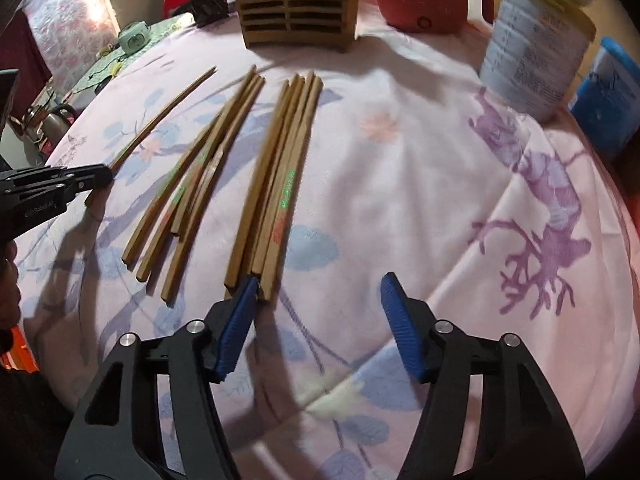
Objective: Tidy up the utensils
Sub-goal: 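Close the right tool on one chopstick while the left tool grasps another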
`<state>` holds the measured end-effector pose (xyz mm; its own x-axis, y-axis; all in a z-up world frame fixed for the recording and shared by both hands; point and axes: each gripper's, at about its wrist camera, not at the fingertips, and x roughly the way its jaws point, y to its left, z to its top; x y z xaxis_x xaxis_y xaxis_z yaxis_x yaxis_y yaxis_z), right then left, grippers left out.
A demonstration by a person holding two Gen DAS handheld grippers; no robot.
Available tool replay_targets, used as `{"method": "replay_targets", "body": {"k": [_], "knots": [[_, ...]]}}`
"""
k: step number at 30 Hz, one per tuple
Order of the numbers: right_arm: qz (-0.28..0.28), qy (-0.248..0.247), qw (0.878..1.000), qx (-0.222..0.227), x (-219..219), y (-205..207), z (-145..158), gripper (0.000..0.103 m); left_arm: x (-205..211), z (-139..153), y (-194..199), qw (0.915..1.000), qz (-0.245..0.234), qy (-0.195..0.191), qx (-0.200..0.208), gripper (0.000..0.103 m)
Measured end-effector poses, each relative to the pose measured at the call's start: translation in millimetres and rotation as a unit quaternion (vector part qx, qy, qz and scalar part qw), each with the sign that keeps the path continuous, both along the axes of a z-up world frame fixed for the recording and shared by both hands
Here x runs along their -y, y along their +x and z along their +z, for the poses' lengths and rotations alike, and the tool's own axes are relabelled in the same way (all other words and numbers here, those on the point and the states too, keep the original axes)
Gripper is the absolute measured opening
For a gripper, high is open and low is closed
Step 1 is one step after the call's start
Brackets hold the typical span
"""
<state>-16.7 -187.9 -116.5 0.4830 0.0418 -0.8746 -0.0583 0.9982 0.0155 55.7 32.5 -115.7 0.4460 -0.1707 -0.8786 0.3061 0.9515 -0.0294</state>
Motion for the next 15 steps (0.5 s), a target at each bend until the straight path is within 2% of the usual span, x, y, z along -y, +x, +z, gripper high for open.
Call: {"method": "replay_targets", "body": {"k": [2, 4, 5, 6, 8, 12, 13, 15], "knots": [[0.004, 0.0, 1.0, 0.005, -3, 2, -1, 0.054, -8, 0, -1, 1.0, 0.008, 0.002, -0.002, 0.006], [-0.006, 0.01, 1.0, 0.011, 4, 4, 1, 0.034, -11, 1, -2, 0.9999, 0.009, 0.006, -0.003, 0.006], [-0.024, 0.024, 0.999, 0.013, 15, 6, 1, 0.016, -11, 1, -2, 0.9999, 0.008, 0.008, -0.002, 0.006], [-0.036, 0.038, 0.999, 0.014, 21, 5, 1, 0.008, -11, 1, -3, 0.9999, 0.008, 0.009, -0.002, 0.006], [-0.054, 0.042, 0.998, 0.014, 34, 3, 3, 0.007, -11, 1, -4, 0.9999, 0.009, 0.011, -0.001, 0.006], [-0.032, 0.016, 0.999, 0.024, 21, -4, 3, 0.014, -12, 0, -4, 0.9999, 0.013, 0.008, 0.004, 0.006], [-0.031, 0.016, 0.999, 0.028, 20, -5, 3, 0.014, -12, 0, -6, 0.9999, 0.013, 0.008, 0.007, 0.006], [-0.029, 0.03, 0.999, 0.029, 23, -6, 2, 0.007, -11, -1, -7, 0.9998, 0.013, 0.009, 0.012, 0.006]]}}
